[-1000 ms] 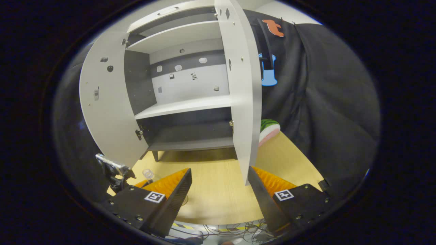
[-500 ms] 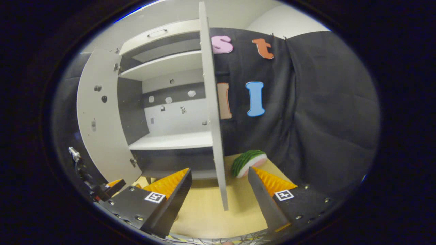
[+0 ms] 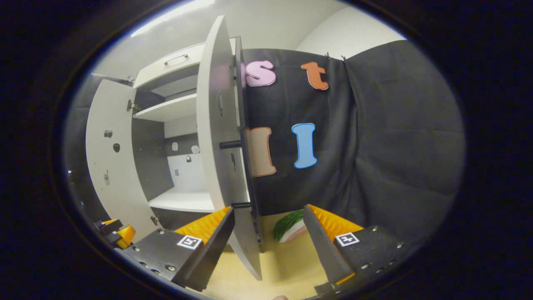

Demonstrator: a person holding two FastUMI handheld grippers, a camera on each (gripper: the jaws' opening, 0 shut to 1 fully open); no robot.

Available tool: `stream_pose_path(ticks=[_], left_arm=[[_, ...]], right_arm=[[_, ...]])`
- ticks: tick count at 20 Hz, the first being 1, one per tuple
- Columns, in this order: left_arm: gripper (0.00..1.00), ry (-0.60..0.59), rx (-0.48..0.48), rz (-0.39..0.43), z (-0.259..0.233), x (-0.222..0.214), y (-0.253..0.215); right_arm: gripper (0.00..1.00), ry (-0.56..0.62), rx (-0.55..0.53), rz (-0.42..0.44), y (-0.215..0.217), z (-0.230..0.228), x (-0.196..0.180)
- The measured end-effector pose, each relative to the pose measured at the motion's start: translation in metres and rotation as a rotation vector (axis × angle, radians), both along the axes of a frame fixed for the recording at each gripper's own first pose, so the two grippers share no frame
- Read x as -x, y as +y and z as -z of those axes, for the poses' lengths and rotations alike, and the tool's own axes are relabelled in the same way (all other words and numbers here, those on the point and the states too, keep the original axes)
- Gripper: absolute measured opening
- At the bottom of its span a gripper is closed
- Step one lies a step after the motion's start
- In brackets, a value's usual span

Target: Grasp the bottle in the cabinet with the left hand and place it on the coaster, then close the right door with the right hand and the left door with the left hand.

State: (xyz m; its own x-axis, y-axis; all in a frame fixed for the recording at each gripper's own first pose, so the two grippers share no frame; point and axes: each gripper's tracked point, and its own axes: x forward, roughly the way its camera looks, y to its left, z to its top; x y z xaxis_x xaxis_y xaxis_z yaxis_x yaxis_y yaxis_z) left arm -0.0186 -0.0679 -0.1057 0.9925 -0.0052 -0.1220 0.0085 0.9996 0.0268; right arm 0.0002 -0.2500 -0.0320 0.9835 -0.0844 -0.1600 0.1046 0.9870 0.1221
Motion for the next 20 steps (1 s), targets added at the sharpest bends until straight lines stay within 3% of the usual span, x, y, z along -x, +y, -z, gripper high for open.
stream_pose_path(ticks=[11, 20], left_arm=[[0.9, 0.032, 0.031, -0.051, 0.003, 0.01, 0.027], [0.9, 0.023, 0.035, -0.064, -0.001, 0.012, 0.042]], right_arm=[[0.98, -0.021, -0.022, -0.103, 0.017, 0.004, -0.018], [0.98, -0.043, -0.032, -0.233, 0.078, 0.004, -0.032]])
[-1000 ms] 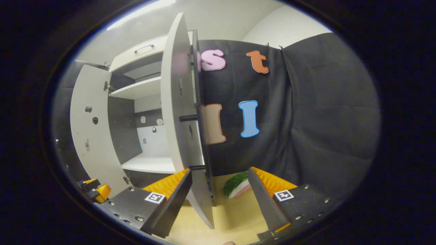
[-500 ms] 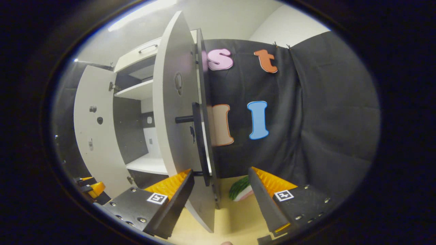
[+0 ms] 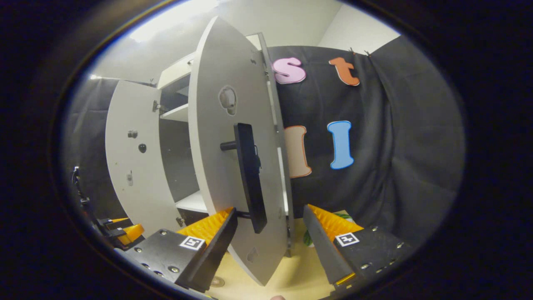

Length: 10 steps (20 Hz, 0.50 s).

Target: Grasp the bottle in the cabinet with the left hand and place it on the coaster, then close the right door with the right hand and the left door with the left hand.

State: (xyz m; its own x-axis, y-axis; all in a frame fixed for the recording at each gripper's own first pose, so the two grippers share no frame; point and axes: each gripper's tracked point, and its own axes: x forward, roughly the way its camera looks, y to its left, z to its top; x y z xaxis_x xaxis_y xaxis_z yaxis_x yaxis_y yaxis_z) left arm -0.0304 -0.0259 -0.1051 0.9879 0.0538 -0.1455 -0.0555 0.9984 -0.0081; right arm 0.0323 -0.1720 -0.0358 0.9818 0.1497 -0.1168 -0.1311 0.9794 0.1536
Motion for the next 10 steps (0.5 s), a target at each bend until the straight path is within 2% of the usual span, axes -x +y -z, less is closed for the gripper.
stream_pose_path(ticks=[10], left_arm=[[0.91, 0.012, 0.034, -0.073, 0.006, 0.001, 0.044]], right_arm=[[0.98, -0.044, 0.055, -0.055, 0.056, 0.0, -0.027]])
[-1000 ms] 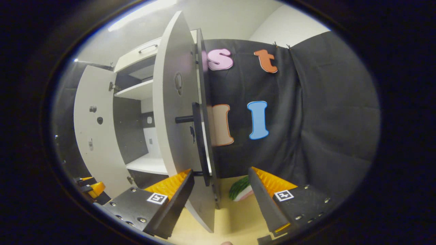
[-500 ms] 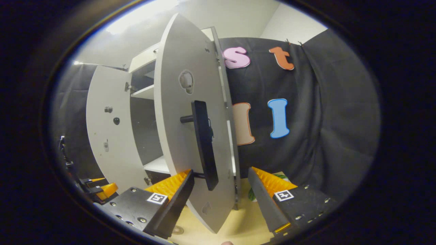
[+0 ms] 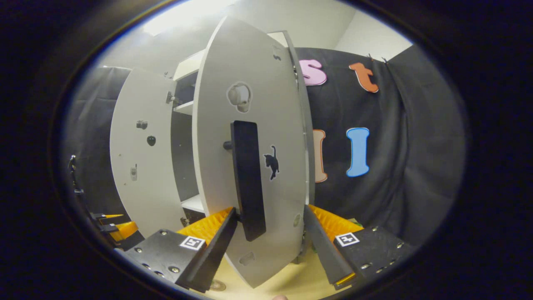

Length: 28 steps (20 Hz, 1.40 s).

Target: Grasp the bottle in the cabinet with the left hand and place it on the coaster, then close the right door with the right hand and the left door with the left hand.

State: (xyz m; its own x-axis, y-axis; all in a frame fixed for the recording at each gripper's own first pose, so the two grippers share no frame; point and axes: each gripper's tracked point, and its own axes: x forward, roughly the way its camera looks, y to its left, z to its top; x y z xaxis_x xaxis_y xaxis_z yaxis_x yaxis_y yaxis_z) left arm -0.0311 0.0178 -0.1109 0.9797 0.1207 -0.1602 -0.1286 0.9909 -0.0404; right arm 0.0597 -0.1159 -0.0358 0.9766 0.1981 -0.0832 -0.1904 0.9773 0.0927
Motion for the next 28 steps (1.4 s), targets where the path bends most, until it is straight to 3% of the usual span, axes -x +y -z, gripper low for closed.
stream_pose_path(ticks=[8, 12, 22, 27, 28], left_arm=[[0.91, -0.003, 0.01, -0.028, -0.011, 0.0, 0.048], [0.89, 0.005, 0.007, -0.051, -0.016, 0.002, 0.076], [0.89, -0.001, 0.025, -0.061, -0.026, -0.003, 0.131], [0.93, -0.053, 0.026, -0.036, -0.052, -0.015, 0.15], [0.89, -0.061, 0.026, -0.031, -0.056, -0.017, 0.153]], right_arm=[[0.97, -0.03, -0.015, -0.031, 0.066, 0.006, -0.05], [0.97, -0.062, 0.047, -0.009, 0.093, 0.006, -0.079], [1.0, -0.043, 0.051, 0.034, 0.123, 0.011, -0.129], [1.0, -0.062, 0.063, 0.112, 0.131, 0.013, -0.139], [1.0, -0.066, 0.068, 0.128, 0.131, 0.014, -0.14]])
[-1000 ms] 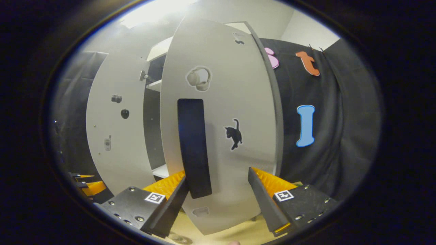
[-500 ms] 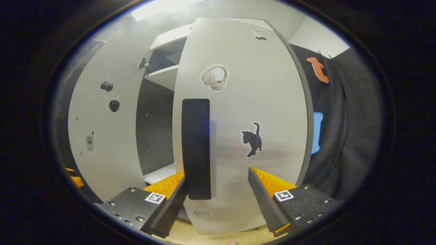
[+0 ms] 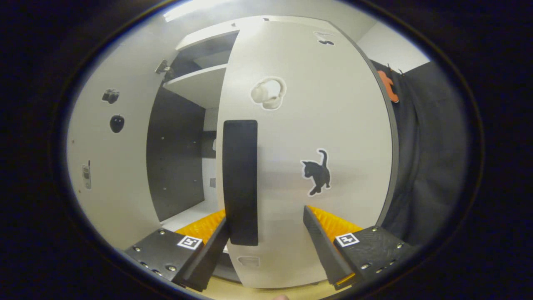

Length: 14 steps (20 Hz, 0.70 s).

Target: Grasp the bottle in the cabinet with the left hand and place it on the coaster, then close the right door with the right hand and the left door with the left hand.

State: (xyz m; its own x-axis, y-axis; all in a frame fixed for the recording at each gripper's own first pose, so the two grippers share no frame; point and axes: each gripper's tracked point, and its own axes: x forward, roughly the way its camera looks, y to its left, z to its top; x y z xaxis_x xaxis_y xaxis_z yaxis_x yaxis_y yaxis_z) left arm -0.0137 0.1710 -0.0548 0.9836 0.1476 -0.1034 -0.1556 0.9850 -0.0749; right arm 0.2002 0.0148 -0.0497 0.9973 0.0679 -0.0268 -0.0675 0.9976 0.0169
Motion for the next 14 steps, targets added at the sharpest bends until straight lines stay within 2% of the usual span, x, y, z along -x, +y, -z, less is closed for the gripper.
stream_pose_path(ticks=[1, 3, 4, 5, 6, 10, 14], left_arm=[[0.92, -0.01, 0.001, 0.005, -0.006, -0.003, 0.004], [0.93, -0.022, 0.012, 0.013, -0.011, -0.008, 0.007], [0.89, -0.021, 0.02, 0.02, -0.013, -0.009, 0.009], [0.94, -0.024, 0.028, 0.024, -0.016, -0.011, 0.012], [0.94, -0.028, 0.034, 0.033, -0.019, -0.015, 0.013], [0.94, -0.04, 0.057, 0.107, -0.028, -0.031, 0.009], [0.94, -0.057, 0.014, 0.147, -0.041, -0.037, 0.011]], right_arm=[[1.0, -0.004, 0.002, 0.015, 0.0, 0.0, -0.002], [1.0, -0.01, 0.008, 0.042, 0.002, 0.001, -0.006], [1.0, -0.01, 0.006, 0.053, 0.002, 0.002, -0.008], [1.0, -0.011, 0.006, 0.063, 0.003, 0.002, -0.009], [1.0, -0.01, 0.009, 0.072, 0.003, 0.003, -0.01], [1.0, -0.004, 0.007, 0.098, 0.003, 0.004, -0.013], [1.0, 0.014, 0.003, 0.097, 0.003, 0.005, -0.013]])
